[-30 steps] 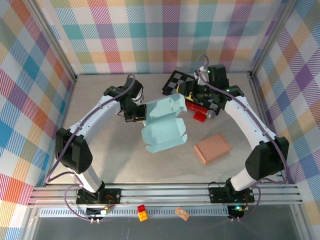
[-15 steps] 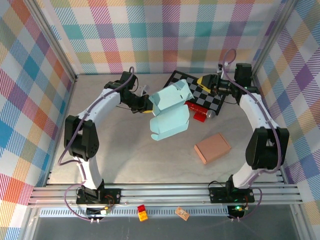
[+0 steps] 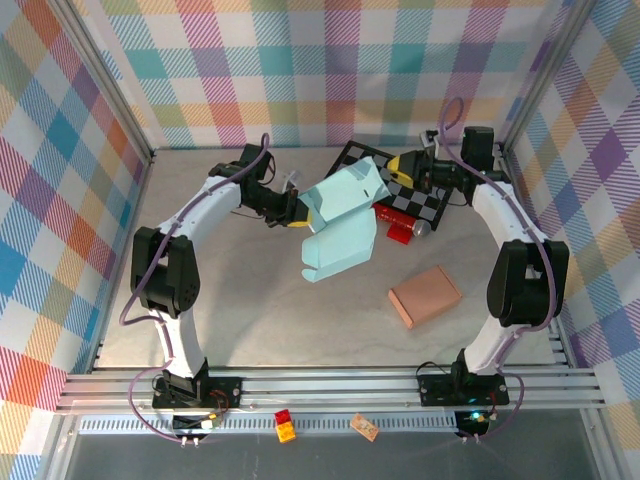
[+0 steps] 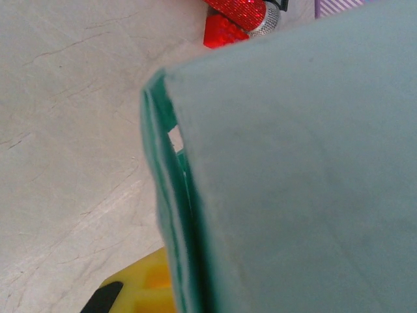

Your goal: Fold the paper box

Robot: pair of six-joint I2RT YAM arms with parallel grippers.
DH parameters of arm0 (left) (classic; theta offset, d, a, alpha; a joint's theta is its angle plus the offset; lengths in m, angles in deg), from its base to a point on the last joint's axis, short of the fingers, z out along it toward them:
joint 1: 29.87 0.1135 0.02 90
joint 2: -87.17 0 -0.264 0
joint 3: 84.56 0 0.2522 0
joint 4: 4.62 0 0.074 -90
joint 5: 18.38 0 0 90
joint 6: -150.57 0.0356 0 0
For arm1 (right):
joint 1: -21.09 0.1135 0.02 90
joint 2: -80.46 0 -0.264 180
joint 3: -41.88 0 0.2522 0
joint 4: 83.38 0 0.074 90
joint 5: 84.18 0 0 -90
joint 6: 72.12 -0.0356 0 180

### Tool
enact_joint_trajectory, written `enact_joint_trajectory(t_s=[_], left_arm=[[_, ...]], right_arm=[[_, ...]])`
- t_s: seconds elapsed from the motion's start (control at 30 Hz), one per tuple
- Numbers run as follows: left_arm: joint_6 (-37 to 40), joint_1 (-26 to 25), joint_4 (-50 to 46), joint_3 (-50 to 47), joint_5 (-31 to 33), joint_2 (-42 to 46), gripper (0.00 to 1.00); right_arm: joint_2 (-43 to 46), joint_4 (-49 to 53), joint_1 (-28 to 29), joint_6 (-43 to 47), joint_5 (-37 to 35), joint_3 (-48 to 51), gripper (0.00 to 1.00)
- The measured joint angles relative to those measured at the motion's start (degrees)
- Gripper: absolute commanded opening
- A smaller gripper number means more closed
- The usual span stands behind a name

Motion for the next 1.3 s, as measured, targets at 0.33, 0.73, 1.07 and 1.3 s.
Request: enact_joint_trajectory(t_s=[0.33, 0.73, 1.07, 1.3], left_arm=[[0.17, 0.00, -0.17, 0.00, -0.04, 0.00, 0.00], [0.17, 0.00, -0.98, 0.00, -0.04, 0.00, 0.00], [0.17, -0.02, -1.31, 0.00, 0.07, 0.00, 0.00], [0.09, -0.02, -1.29, 0.00, 0.22, 0.00, 0.00]], right_arm=[[0.02, 0.87, 2.38, 0.63, 2.56, 0.00, 0.46], [1.55, 5.77, 5.11, 3.89, 2.12, -1.22, 0.43], [1.55, 12.79, 7.10, 9.57, -1.18, -4.11, 0.42], [2.16, 18.73, 8.41, 14.62, -6.10, -6.25, 0.41]])
